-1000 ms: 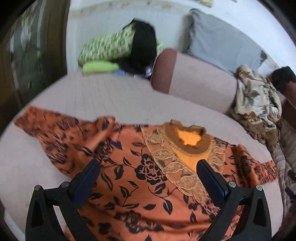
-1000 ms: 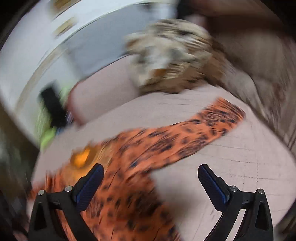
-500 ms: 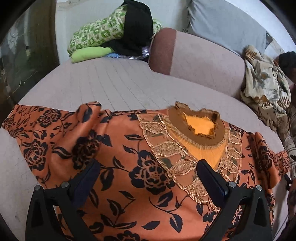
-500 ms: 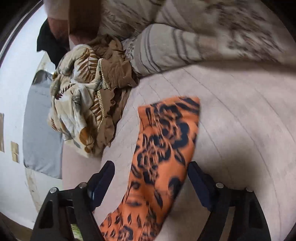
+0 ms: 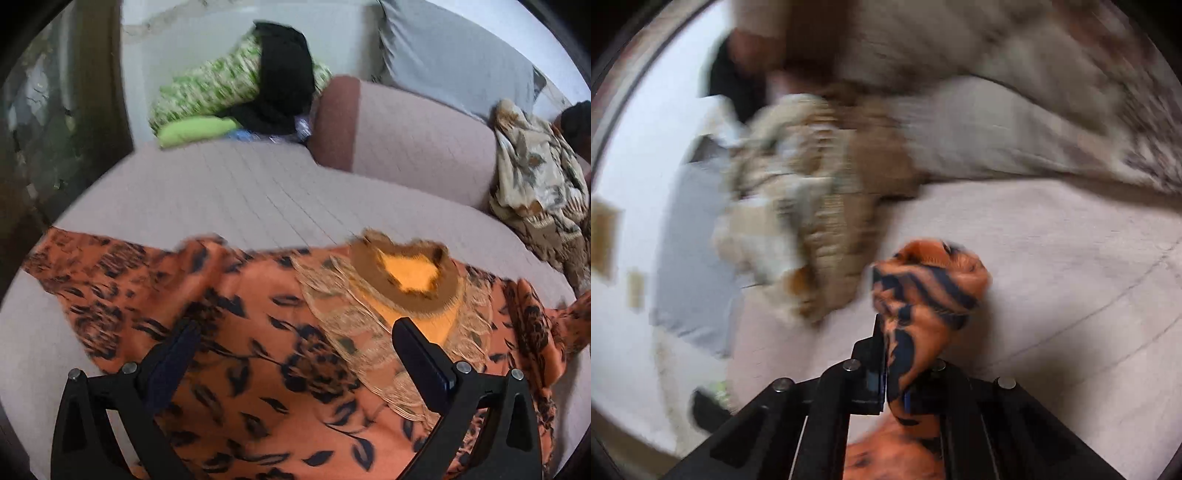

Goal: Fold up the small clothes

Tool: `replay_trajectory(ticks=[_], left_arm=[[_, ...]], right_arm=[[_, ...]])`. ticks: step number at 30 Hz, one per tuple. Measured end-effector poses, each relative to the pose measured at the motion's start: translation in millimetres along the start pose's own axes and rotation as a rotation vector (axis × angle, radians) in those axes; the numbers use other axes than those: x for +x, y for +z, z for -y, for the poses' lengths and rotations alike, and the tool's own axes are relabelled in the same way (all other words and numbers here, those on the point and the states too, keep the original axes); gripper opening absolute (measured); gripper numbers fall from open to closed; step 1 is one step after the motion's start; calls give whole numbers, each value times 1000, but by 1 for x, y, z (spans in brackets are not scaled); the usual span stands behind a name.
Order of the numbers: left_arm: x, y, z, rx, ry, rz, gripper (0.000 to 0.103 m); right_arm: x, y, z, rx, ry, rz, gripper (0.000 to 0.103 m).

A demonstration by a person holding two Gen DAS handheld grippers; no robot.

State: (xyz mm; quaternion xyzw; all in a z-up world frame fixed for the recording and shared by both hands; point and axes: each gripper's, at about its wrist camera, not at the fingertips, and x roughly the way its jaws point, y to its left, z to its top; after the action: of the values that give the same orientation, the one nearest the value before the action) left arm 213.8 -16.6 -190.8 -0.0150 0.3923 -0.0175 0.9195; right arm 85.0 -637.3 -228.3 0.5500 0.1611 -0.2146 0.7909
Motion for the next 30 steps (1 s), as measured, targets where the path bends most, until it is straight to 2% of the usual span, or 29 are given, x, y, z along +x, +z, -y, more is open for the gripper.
replay_trajectory(ticks=[4, 8, 14, 19, 21, 22, 23, 24, 26, 30], left_arm=[[-18, 8, -30, -44, 68, 58, 103], [-33, 10, -70, -116, 123, 89, 103], [-32, 6, -106, -165, 201, 90, 103], [-32, 2, -141, -230, 263, 64, 103], [-30, 0, -154, -251, 294, 50, 103], [-30, -1, -157, -258, 298, 45, 103], [-29, -2, -161, -269, 304, 37, 103], [-28, -3, -163, -278, 305, 32, 103], [-27, -4, -165, -285, 309, 25, 103], [-23, -2, -161, -269, 332, 15, 103]], right_arm=[[-27, -30, -78, -106, 206, -39, 7], [-38, -91, -154, -228, 366, -138, 7], [-12, -212, -218, -326, 464, -379, 7], [21, -308, -238, -370, 510, -590, 11], [30, -344, -243, -395, 530, -673, 20], [33, -360, -245, -405, 545, -722, 55], [33, -371, -244, -412, 547, -767, 103], [32, -379, -241, -404, 562, -801, 103], [25, -379, -237, -379, 614, -787, 103], [14, -359, -235, -443, 613, -738, 103]])
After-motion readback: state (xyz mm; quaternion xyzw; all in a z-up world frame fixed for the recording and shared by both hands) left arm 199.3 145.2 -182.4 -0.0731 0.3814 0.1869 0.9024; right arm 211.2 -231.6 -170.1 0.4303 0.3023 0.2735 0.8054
